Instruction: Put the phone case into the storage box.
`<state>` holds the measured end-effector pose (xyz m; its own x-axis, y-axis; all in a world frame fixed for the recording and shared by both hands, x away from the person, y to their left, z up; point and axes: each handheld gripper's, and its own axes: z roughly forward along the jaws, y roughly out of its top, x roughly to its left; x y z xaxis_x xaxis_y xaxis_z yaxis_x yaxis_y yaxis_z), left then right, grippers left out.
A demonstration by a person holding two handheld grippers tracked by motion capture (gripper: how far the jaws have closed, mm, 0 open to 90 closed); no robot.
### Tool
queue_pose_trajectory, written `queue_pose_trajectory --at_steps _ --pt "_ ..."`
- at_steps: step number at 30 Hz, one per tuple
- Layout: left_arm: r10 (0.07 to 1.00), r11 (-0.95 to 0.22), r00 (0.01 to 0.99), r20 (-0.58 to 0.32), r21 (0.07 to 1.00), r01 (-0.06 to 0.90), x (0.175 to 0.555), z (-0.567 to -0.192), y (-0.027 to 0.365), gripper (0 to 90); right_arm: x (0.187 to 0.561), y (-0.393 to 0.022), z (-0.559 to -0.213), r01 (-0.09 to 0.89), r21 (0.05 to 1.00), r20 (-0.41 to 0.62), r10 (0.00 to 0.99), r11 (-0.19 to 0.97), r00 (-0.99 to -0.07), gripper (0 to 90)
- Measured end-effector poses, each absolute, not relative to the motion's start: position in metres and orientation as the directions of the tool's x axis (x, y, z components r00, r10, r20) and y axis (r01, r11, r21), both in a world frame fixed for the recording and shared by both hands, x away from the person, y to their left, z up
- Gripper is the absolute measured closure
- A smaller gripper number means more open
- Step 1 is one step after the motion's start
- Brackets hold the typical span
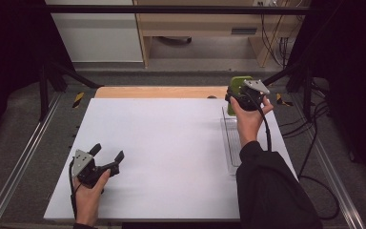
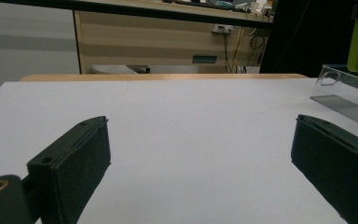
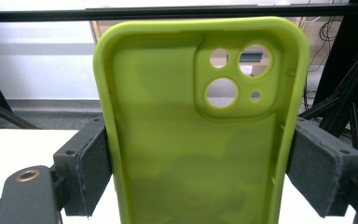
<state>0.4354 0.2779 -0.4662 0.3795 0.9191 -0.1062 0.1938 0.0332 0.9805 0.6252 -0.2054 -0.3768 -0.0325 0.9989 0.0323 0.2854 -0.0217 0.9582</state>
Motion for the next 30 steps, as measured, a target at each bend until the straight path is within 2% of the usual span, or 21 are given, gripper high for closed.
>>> queue_pose_trajectory --at_steps 30 --pt "0.918 0.028 0.383 -0.102 0.981 0.193 0.435 -0.466 0.277 4.3 0.627 -0.202 -0.391 0.298 0.954 0.031 0.999 -0.021 -0.031 16.4"
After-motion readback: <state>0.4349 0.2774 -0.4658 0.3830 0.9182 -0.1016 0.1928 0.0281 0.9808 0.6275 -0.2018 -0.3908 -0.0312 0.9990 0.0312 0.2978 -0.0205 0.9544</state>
